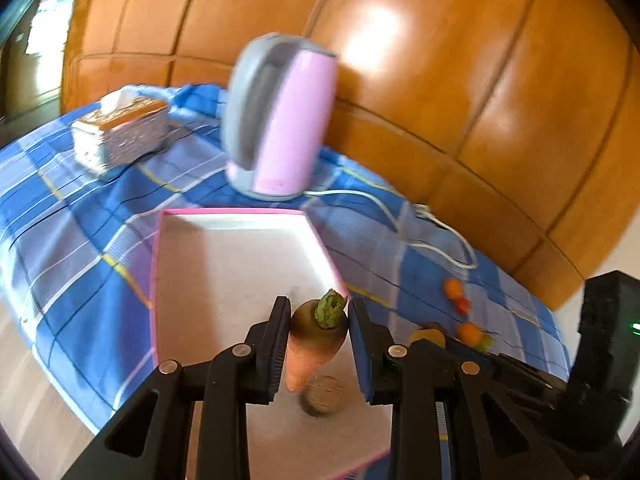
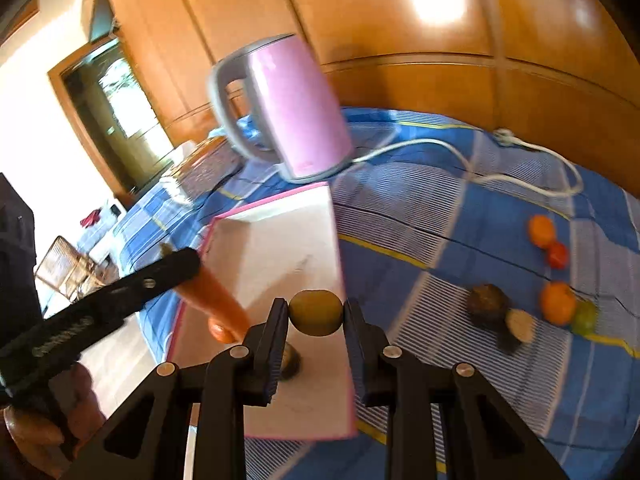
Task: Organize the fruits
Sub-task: 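Carry the carrot and potato into the tray and open both tools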
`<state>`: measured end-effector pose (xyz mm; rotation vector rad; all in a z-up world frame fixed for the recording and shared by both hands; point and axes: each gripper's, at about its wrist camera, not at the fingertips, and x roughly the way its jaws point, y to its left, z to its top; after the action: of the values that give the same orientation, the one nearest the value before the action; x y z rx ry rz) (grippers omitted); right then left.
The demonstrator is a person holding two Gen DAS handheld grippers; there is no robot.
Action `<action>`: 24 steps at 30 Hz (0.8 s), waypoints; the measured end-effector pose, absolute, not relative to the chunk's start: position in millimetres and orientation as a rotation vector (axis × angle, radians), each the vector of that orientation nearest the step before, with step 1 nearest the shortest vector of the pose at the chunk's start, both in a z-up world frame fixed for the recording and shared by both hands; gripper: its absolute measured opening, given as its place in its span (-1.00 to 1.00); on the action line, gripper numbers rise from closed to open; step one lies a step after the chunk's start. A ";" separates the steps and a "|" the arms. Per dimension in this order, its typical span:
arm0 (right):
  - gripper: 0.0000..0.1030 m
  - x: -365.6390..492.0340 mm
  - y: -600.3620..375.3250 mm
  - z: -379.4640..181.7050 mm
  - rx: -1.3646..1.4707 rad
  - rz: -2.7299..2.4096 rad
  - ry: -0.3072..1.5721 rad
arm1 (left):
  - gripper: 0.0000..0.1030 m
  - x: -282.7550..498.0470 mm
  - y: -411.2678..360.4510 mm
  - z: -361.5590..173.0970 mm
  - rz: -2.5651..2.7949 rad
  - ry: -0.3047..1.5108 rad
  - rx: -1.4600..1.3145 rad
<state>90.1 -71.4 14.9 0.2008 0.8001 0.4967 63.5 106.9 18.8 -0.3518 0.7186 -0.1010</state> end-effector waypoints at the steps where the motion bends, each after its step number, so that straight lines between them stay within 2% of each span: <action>1: -0.44 92.9 -64.0 15.0 0.191 0.511 0.800 | -0.42 65.4 111.0 16.4 -0.091 0.722 -0.361; 3: -0.40 97.3 -51.2 14.5 0.169 0.522 0.800 | -0.30 66.6 115.7 14.2 -0.076 0.719 -0.370; 5: -0.27 100.3 -40.6 13.0 0.151 0.521 0.803 | -0.25 66.1 119.5 13.2 -0.053 0.712 -0.363; 14: -0.25 88.5 -47.2 -3.3 0.166 0.492 0.857 | -0.25 67.4 118.0 -1.7 0.036 0.758 -0.332; 18: -0.24 81.1 -63.4 -12.4 0.202 0.441 0.881 | -0.14 64.5 110.9 -7.1 0.038 0.772 -0.320; 24: -0.24 74.4 -82.4 -12.7 0.220 0.379 0.871 | -0.14 57.2 95.8 -4.6 0.021 0.762 -0.272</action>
<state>74.4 -82.4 -12.7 0.2195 0.8711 0.3794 57.2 95.8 -4.6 -0.2717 0.7624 0.0210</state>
